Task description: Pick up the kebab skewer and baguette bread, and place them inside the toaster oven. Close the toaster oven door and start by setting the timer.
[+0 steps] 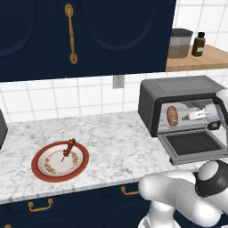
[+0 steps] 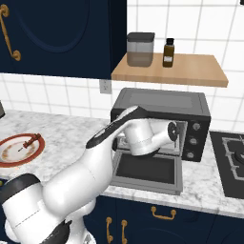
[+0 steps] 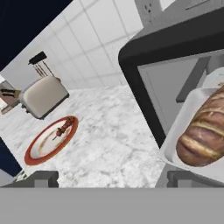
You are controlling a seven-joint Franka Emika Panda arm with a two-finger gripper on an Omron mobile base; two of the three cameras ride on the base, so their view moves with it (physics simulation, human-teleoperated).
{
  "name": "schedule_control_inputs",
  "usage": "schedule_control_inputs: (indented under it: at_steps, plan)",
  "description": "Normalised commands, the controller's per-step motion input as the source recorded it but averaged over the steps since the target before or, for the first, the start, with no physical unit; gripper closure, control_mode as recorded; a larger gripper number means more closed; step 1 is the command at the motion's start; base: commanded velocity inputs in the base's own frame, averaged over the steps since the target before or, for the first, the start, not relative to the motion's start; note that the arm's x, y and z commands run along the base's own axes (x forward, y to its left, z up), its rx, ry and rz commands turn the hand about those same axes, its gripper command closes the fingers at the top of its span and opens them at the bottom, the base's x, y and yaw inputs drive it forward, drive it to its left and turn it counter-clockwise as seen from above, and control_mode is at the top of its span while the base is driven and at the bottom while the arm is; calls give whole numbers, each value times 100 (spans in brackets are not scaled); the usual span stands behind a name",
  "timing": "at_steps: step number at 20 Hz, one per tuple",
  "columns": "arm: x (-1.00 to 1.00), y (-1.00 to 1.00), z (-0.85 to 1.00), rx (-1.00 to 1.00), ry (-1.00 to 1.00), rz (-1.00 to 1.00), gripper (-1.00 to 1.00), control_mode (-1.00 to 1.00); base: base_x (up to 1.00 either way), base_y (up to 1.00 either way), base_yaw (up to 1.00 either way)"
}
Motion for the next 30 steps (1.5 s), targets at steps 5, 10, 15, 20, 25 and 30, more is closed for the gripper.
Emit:
schedule_control_inputs:
  at_steps: [5,10,15,20,25,30]
  plan:
    - [-83,73,76,-2,11,-9,-100,-100,0,0,0]
    - [-96,97,25,-6,10,-17,-100,-100,0,0,0]
    - [-95,100,0,-10,0,-20,-100,-100,0,0,0]
    - [-31,100,13,-12,12,-19,-100,-100,0,0,0]
    - [17,100,16,-12,20,-1,-100,-100,0,0,0]
    - [35,100,-11,-17,8,0,-100,-100,0,0,0]
